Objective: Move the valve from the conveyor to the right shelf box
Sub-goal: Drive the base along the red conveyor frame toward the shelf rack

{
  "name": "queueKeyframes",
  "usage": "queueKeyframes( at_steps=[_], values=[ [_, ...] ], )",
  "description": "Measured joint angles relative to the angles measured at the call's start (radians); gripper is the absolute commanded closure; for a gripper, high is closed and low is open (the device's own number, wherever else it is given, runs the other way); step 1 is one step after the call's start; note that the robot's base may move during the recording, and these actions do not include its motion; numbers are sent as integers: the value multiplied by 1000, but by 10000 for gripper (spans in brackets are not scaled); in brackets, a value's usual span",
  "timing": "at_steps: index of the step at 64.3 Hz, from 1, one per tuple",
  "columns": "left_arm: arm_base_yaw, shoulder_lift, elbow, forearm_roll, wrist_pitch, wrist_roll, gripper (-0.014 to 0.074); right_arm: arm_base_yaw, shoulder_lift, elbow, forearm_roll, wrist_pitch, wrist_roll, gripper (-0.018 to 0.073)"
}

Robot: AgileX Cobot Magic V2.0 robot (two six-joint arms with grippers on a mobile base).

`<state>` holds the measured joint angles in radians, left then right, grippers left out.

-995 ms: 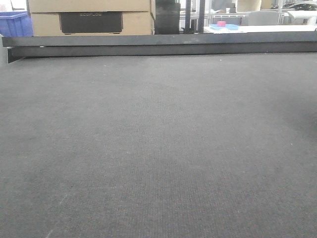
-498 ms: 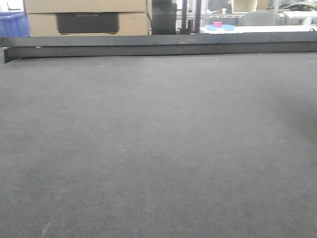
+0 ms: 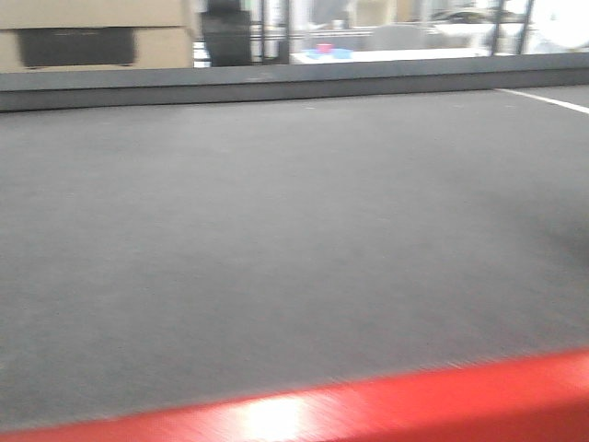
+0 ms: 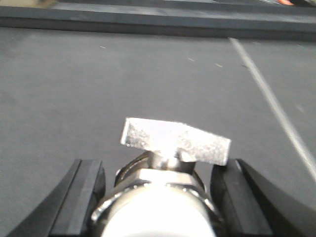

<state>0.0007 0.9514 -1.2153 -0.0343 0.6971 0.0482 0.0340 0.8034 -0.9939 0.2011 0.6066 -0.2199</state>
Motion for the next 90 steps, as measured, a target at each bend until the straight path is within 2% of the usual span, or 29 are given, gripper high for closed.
queueKeyframes(
  at_steps=[90],
  values=[
    [0,0,0,0,-2,0,708,0,0,0,0,0,0,712]
  ],
)
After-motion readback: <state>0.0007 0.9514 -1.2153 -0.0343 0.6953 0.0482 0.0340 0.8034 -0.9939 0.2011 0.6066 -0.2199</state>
